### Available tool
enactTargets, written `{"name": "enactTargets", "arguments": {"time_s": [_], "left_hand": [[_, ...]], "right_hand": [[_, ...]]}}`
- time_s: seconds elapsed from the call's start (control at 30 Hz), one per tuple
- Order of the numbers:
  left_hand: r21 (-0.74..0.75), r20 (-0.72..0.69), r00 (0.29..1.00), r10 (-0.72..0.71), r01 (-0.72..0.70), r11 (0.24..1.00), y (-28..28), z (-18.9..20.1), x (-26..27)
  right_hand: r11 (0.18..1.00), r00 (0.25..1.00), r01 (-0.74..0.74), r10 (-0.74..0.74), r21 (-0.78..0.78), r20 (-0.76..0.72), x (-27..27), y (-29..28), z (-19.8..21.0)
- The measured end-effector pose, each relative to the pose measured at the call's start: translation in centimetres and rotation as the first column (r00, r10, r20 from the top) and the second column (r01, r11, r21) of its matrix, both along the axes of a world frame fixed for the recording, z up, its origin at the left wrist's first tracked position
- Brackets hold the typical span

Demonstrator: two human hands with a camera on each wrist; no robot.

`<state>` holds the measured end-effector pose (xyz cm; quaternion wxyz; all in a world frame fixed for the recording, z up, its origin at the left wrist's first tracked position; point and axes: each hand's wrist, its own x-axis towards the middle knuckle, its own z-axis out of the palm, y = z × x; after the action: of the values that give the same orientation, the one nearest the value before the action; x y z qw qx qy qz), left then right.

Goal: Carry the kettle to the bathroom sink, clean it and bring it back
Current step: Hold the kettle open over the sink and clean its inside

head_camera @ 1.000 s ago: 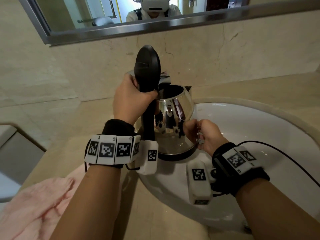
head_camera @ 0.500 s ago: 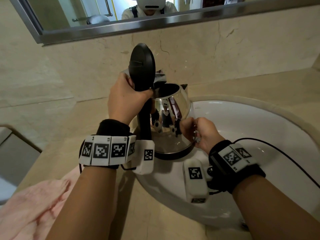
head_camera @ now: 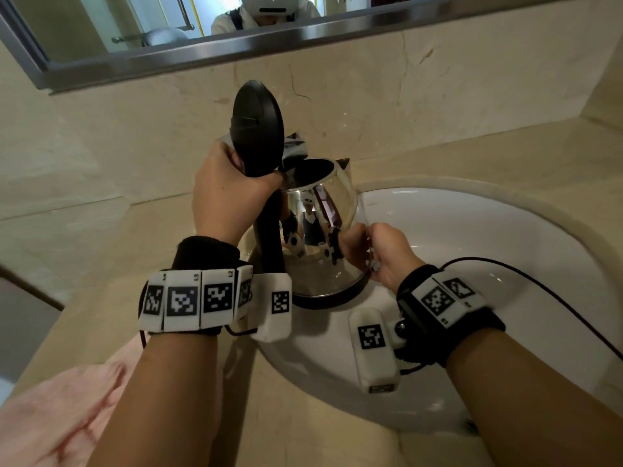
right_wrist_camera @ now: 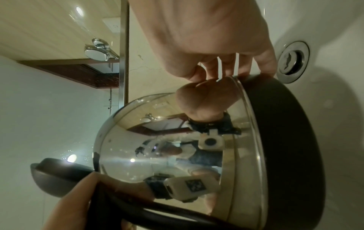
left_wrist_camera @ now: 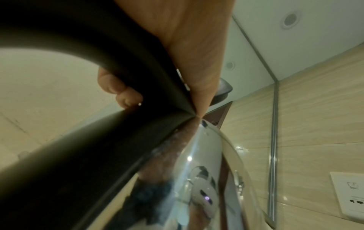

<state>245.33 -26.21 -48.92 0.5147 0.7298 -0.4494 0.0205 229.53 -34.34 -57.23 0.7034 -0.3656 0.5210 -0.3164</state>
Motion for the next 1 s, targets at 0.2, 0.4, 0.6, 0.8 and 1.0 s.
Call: {"name": "enactTargets", "arguments": {"time_s": [0.2,0.4,0.6,0.8,1.0], "left_hand": [[0.004,-0.007,1.0,0.003,-0.003,1.0,0.11,0.18,-0.14],[0.011,-0.013,1.0,0.012,-0.012,1.0,0.1,0.27,-0.18],[0.016,0.006,1.0,0.022,-0.022,1.0,0.1,0.28,-0.2],[0.021,0.0,1.0,0.029,-0.029,0.999,0.08,0.24,-0.08],[0.024,-0.001,1.0,0.028,-0.028,0.999,0.15,0.24,-0.29]], "right_hand": [[1.0,0.999,-0.006,0.006,0.003,0.048,-0.01,0.04,0.07],[1.0,0.999,-0.021,0.021,0.001,0.027,0.02,-0.17,-0.06],[0.999,0.999,-0.032,0.032,0.008,-0.014,0.15,-0.25,-0.09],[0.999,0.992,-0.035,0.036,0.008,-0.117,0.59,-0.67,0.69],[1.0,0.995,-0.029,0.029,0.005,-0.093,0.46,-0.54,-0.01]]}}
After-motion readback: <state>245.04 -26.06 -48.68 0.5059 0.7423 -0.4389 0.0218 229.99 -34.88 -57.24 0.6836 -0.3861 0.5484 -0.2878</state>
